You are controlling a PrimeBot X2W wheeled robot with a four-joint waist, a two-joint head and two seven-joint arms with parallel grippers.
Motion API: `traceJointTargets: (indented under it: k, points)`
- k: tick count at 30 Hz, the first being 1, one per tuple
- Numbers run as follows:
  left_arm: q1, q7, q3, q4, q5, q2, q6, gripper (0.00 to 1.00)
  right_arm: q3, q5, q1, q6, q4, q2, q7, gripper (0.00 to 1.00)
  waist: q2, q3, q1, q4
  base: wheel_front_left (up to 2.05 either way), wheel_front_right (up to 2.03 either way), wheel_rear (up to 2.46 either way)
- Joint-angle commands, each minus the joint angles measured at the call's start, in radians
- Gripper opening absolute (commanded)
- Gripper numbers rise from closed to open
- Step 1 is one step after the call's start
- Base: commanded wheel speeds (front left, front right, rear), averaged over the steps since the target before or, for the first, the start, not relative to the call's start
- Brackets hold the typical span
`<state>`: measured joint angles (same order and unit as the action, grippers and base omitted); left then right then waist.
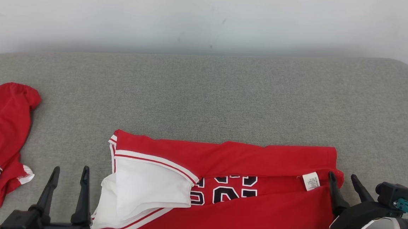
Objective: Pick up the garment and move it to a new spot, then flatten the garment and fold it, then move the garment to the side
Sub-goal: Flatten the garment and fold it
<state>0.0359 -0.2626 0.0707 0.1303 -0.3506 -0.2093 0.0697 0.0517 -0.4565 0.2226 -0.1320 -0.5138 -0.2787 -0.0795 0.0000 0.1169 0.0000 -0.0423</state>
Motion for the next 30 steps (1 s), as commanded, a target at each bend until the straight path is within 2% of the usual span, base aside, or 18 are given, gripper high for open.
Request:
traceJointTargets:
  k: [1,8,16,17,18,19,23,30]
  points:
    - [-0.019,-0.002,-0.023,-0.008,0.020,0.020,0.007,1.00,-0.012,0.011,0.016,0.002,-0.024,0.010,0.003,1.00,0.0000,-0.003,0.0000,0.003,0.00,0.00,0.00]
    - [-0.053,-0.002,-0.116,-0.003,0.083,0.092,0.046,1.00,-0.033,0.049,0.077,0.002,-0.197,0.047,-0.015,1.00,0.0000,-0.008,0.0000,0.022,0.00,0.00,0.00]
    - [-0.054,-0.002,-0.155,0.010,0.111,0.128,0.062,1.00,0.014,0.040,0.134,0.002,-0.334,0.061,-0.023,0.98,0.0000,-0.009,0.0000,0.038,0.00,0.00,0.00]
    - [-0.054,-0.002,-0.156,0.011,0.113,0.130,0.060,1.00,0.024,0.035,0.136,0.002,-0.339,0.061,-0.019,0.73,0.0000,-0.010,0.0000,0.038,0.00,0.00,0.00]
    - [-0.054,-0.002,-0.154,0.012,0.114,0.132,0.060,1.00,0.033,0.029,0.137,0.002,-0.345,0.061,-0.020,0.32,0.0000,-0.011,0.0000,0.038,0.00,0.00,0.00]
    - [-0.054,-0.002,-0.151,0.011,0.114,0.133,0.061,1.00,0.041,0.023,0.140,0.002,-0.349,0.061,-0.022,0.00,0.0000,-0.012,0.0000,0.038,0.00,0.00,0.00]
    - [-0.056,-0.002,-0.146,0.011,0.115,0.136,0.061,1.00,0.063,0.003,0.147,0.002,-0.359,0.055,-0.032,0.00,0.0000,-0.015,0.0000,0.036,0.00,0.00,0.00]
    - [-0.068,-0.002,-0.137,0.014,0.119,0.140,0.061,1.00,0.057,-0.020,0.178,0.002,-0.379,-0.020,-0.082,0.00,0.0000,-0.025,0.0000,0.027,0.00,0.00,0.00]
